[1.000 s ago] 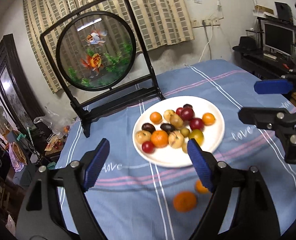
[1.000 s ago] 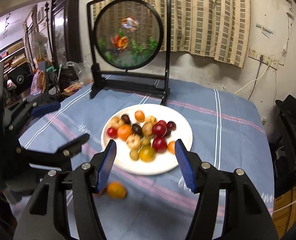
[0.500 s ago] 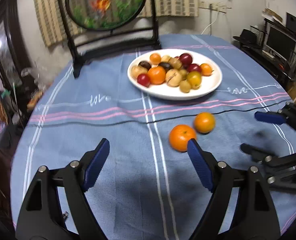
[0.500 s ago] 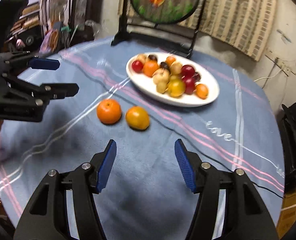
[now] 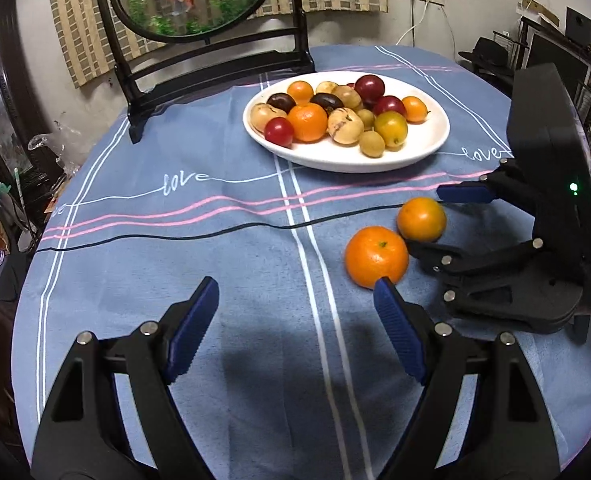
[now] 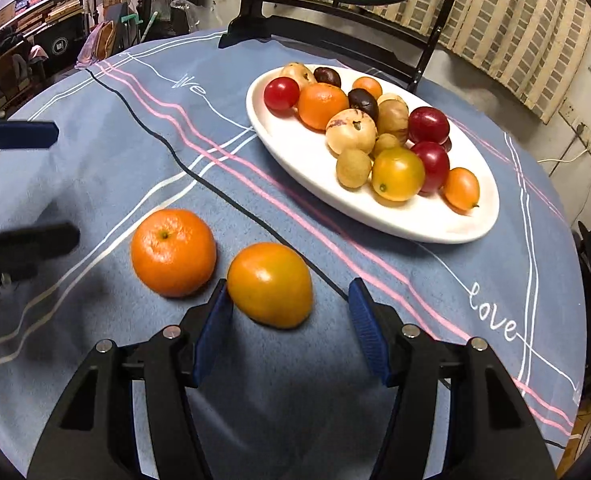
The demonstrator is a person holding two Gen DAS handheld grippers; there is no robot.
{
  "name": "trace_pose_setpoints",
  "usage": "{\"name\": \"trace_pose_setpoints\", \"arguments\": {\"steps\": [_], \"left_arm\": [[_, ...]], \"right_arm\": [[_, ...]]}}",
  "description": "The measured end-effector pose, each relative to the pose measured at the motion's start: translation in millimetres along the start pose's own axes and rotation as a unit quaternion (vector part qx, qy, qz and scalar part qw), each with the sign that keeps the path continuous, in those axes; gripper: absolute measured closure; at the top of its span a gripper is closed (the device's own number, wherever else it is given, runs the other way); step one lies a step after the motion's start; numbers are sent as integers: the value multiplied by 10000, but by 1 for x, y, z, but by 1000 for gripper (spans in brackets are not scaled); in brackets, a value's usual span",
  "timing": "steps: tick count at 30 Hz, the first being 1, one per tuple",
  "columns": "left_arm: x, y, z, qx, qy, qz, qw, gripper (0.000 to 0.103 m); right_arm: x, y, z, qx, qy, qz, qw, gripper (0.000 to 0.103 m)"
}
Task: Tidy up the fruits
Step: 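Move both tools back to the two oranges on the cloth, then grasp a mandarin orange with the left tool while the right grasps a yellow-orange tomato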
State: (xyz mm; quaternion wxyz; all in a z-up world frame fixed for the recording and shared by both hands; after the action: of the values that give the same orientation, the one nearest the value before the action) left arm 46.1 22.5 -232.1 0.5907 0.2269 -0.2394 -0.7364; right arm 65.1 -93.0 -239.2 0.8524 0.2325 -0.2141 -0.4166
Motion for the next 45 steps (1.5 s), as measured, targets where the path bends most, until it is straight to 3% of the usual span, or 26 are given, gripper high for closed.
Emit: {"name": "trace_pose_setpoints", "arguments": {"steps": [2, 10, 25, 27, 29, 30, 34, 45], "left_arm": [[4, 0, -3, -39, -37, 4, 10000, 22], [25, 2, -11, -83, -168, -56, 9998, 22], [43, 13, -50, -246, 55, -2, 9997, 23], [43, 12, -52, -262, 90, -1, 9996, 31], [44, 10, -54, -304, 60, -10, 9995, 45], [46, 10, -53, -298, -27, -9, 9996, 59], [52, 9, -51, -220, 161, -269, 9993, 58], [52, -1, -39, -227, 89, -157, 9996, 59]], "right_arm": [[-2, -1, 4, 12, 32, 31, 10000, 64], [21, -21, 30, 171, 117, -404, 9990, 64], [40, -40, 38, 183, 269, -821, 9961, 64], [38, -42, 36, 169, 306, -828, 9960, 64], [37, -44, 35, 140, 319, -821, 9960, 64], [36, -45, 34, 124, 332, -826, 9959, 64], [36, -46, 35, 126, 354, -850, 9957, 64], [28, -52, 49, 189, 380, -851, 9955, 64]]}}
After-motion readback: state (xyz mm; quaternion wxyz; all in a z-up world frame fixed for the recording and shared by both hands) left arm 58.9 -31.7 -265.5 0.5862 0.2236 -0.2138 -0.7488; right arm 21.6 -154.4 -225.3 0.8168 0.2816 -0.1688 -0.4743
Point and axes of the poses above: each gripper's, at about its wrist camera, not at the fingertips, and z roughly against the way its jaws point, x to its right, y to its top, the point moved 10 cm from there along -z, roughly the way its jaws point, and after that the axes turned 3 degrees about -y, right-handed, at the moved point
